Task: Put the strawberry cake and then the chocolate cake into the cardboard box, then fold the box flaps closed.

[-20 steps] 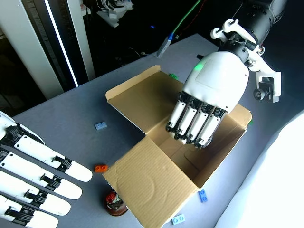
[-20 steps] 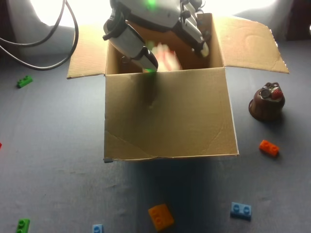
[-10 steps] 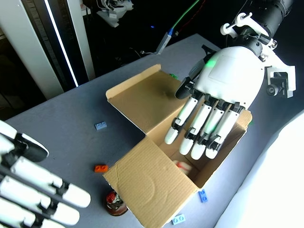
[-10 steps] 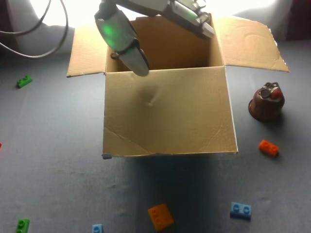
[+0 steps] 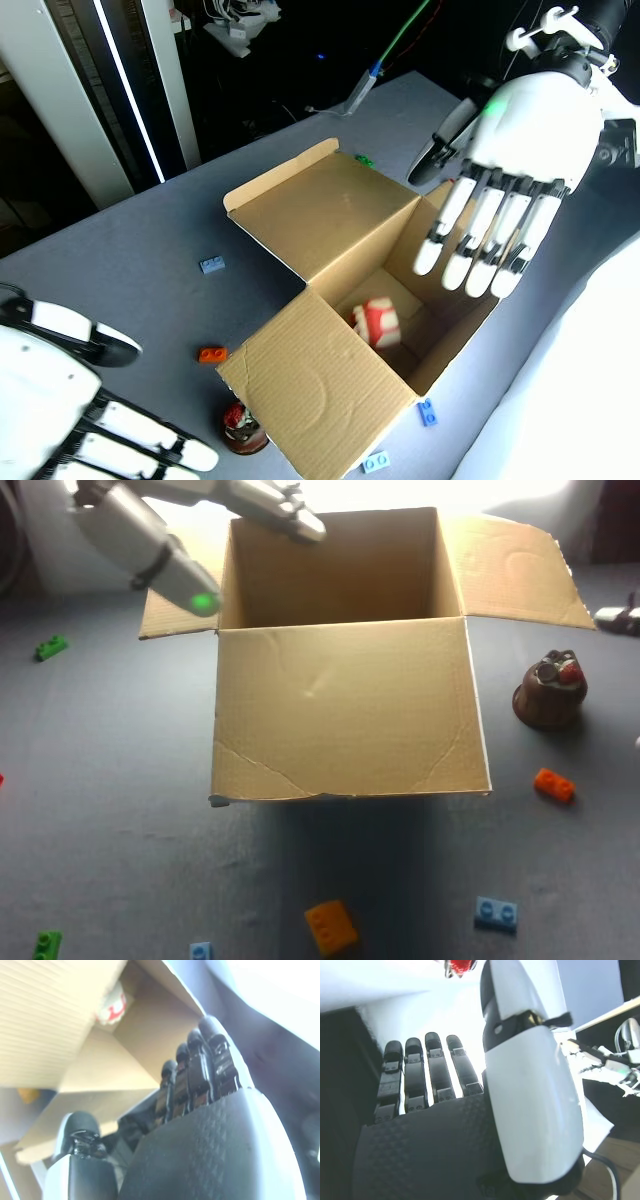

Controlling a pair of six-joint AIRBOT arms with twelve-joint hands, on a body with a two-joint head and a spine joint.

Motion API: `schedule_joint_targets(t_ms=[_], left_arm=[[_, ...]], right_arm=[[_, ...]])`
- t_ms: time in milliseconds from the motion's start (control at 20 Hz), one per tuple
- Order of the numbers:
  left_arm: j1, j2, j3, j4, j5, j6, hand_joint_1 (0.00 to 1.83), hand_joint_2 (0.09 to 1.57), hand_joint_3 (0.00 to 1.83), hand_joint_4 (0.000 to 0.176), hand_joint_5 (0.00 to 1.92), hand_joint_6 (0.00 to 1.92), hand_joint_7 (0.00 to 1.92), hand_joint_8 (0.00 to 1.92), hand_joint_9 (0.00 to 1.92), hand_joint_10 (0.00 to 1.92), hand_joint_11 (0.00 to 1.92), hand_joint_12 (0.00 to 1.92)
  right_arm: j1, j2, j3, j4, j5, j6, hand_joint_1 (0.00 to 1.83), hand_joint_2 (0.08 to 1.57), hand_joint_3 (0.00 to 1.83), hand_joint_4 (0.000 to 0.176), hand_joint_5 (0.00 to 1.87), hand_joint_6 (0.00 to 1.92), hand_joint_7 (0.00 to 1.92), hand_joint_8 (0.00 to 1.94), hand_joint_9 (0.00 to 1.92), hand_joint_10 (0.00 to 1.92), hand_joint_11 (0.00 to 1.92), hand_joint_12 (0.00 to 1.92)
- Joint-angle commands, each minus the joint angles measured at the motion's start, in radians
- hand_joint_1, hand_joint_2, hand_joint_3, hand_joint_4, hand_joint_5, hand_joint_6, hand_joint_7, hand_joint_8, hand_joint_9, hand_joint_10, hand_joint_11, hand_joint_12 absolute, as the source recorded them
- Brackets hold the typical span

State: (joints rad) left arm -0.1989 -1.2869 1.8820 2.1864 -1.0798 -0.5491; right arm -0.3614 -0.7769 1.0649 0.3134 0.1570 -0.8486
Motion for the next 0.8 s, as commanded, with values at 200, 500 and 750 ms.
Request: schedule_joint_targets(t_ms=[200,500,750], left_arm=[[-0.038,0.09,0.042,-0.058,-0.078,-0.061,0.0,1.21,0.01,0.0,0.08,0.0,0.09,0.0,0.07,0.01,0.0,0.27],[-0.008,0.158,0.098,-0.048,-0.118,-0.094,0.0,1.24,0.01,0.0,0.07,0.0,0.07,0.0,0.06,0.0,0.0,0.38],[0.134,0.269,-0.004,-0.114,-0.076,-0.091,0.0,1.24,0.0,0.0,0.04,0.0,0.06,0.0,0.05,0.0,0.0,0.36]], right_arm=[[-0.005,-0.071,0.074,0.004,0.172,0.031,0.97,1.02,0.0,0.0,0.0,0.0,0.02,0.01,0.01,0.0,0.0,0.0],[-0.024,-0.176,0.169,0.046,0.187,0.031,0.94,1.04,0.0,0.01,0.0,0.0,0.02,0.01,0.01,0.0,0.0,0.0],[-0.038,-0.249,0.226,0.047,0.189,0.022,0.95,1.05,0.0,0.021,0.0,0.0,0.01,0.0,0.01,0.0,0.0,0.0]])
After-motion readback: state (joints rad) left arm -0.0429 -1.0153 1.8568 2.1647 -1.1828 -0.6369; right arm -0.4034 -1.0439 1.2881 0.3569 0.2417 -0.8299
